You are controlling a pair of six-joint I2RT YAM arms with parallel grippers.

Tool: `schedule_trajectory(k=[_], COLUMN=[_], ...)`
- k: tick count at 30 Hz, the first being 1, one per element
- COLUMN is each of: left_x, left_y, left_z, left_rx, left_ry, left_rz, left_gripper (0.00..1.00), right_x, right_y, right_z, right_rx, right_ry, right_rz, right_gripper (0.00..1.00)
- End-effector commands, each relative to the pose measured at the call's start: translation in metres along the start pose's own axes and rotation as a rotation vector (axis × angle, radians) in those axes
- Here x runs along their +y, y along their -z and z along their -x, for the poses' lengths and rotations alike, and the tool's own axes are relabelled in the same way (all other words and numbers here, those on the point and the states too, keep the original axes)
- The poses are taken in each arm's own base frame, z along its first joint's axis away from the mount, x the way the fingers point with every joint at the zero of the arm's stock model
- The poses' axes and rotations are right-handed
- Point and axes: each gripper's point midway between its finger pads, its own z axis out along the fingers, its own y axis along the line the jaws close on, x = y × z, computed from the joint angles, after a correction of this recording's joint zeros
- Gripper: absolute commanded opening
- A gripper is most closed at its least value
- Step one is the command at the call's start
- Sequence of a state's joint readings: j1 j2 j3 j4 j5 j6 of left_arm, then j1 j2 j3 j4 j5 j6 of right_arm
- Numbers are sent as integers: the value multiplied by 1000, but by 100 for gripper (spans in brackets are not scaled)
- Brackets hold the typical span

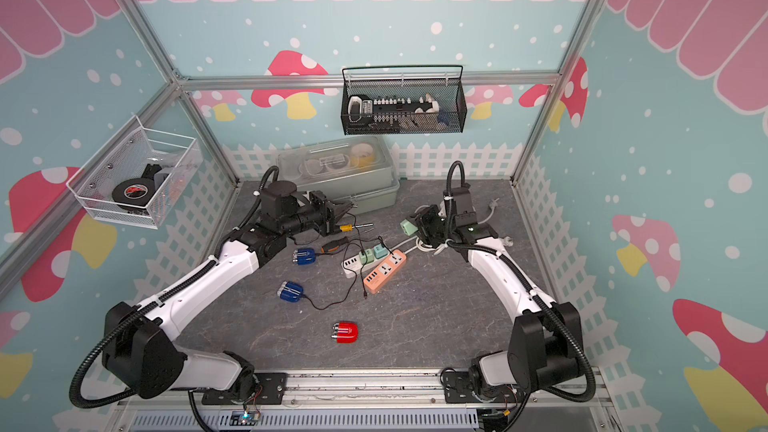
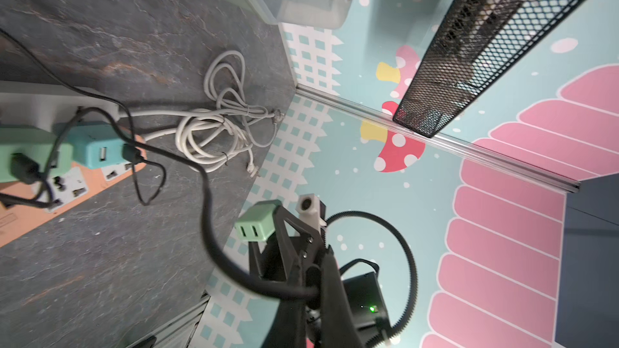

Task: Charge the electric shaver
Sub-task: Pick up the plug from the center of the board.

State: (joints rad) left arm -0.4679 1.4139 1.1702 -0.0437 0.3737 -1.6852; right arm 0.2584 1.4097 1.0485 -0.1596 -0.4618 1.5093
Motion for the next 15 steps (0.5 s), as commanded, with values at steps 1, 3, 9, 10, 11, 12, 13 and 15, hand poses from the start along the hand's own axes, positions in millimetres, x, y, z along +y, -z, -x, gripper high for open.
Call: schedule_trajectory(k=[1, 3, 9, 10, 11, 12, 13, 15], left_x=[-33, -36, -38, -37, -38, -38, -40, -44], left_y=[-4, -9, -21, -23, -24, -25, -25, -26], left_z=[-6, -12, -21, -21, -19, -20, -20, -19], left_rx=[-28, -29, -33, -34, -38, -37, -37, -37], left_ry=[41, 46, 87, 96, 102, 102, 101, 88], left_rz=[-140, -164, -236, -250, -266, -275, -289, -308], left_gripper=[0, 0, 0, 0, 0, 0, 0, 0], right_x=[80, 91, 106, 107, 108, 108, 108, 109], right_y=[10, 11, 16, 17, 18, 20, 21, 25], right_z=[7, 6, 1, -1, -2, -3, -3, -4], right_rx=[-23, -21, -18, -15, -16, -18, -24, -32], right_ry=[-134, -156, -178, -174, -172, -167, -162, -150], right_rz=[364, 429, 516, 521, 525, 532, 540, 559], right_gripper=[6, 6, 5, 5, 5, 5, 4, 3])
